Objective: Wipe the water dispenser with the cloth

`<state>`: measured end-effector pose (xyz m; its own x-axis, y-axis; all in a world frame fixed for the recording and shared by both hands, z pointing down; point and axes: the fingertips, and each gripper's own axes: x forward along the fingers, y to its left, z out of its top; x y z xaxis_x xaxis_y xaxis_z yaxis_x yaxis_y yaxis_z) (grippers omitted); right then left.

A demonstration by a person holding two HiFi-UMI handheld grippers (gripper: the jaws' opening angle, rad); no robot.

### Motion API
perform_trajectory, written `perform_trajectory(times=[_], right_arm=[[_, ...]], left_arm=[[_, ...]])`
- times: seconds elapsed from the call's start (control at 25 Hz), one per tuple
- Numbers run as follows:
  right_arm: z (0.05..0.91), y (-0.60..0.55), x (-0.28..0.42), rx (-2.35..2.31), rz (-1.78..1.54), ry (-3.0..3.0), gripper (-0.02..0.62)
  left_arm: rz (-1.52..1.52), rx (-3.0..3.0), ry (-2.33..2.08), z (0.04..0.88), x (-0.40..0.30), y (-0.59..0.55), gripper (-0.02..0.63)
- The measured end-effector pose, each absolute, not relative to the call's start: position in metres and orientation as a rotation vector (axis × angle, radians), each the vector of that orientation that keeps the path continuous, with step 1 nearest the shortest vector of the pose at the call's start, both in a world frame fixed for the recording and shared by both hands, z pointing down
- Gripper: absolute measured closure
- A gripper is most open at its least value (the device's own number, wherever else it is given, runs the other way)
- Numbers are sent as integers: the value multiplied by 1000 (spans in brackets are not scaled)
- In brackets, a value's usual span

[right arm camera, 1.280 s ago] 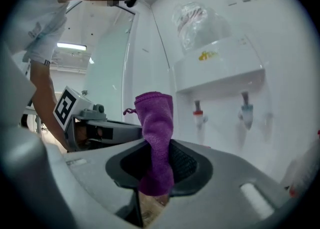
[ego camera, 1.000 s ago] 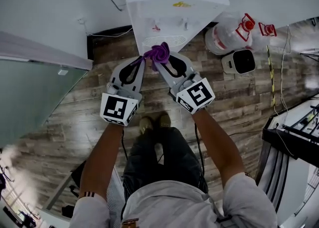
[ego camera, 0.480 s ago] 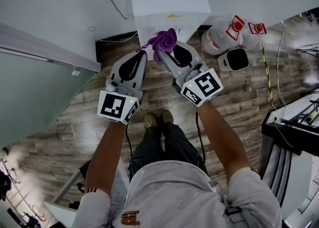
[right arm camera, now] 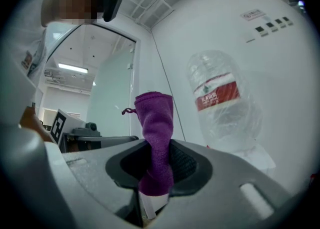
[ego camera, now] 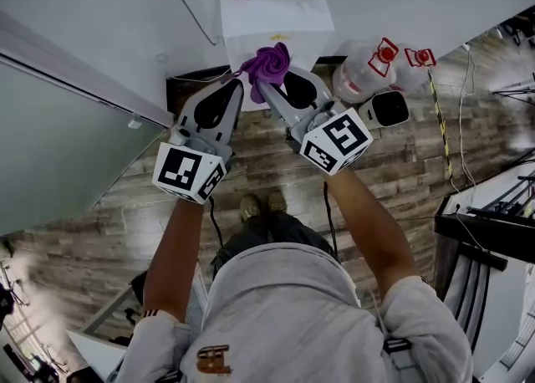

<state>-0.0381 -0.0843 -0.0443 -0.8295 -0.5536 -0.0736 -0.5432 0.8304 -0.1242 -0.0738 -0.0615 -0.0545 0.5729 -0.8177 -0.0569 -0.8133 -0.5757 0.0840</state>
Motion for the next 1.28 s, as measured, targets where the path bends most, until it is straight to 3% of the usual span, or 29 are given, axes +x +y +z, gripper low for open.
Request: perform_trajectory(times=[0.52, 1.28], right_arm=[[-97, -49, -29, -801, -143, 2875, 499], [-97, -38, -12, -890, -104, 2882, 500]], left_arm=[[-188, 2783, -1434, -106, -58, -22, 607], [-228, 2825, -1360, -106, -44, -15, 607]])
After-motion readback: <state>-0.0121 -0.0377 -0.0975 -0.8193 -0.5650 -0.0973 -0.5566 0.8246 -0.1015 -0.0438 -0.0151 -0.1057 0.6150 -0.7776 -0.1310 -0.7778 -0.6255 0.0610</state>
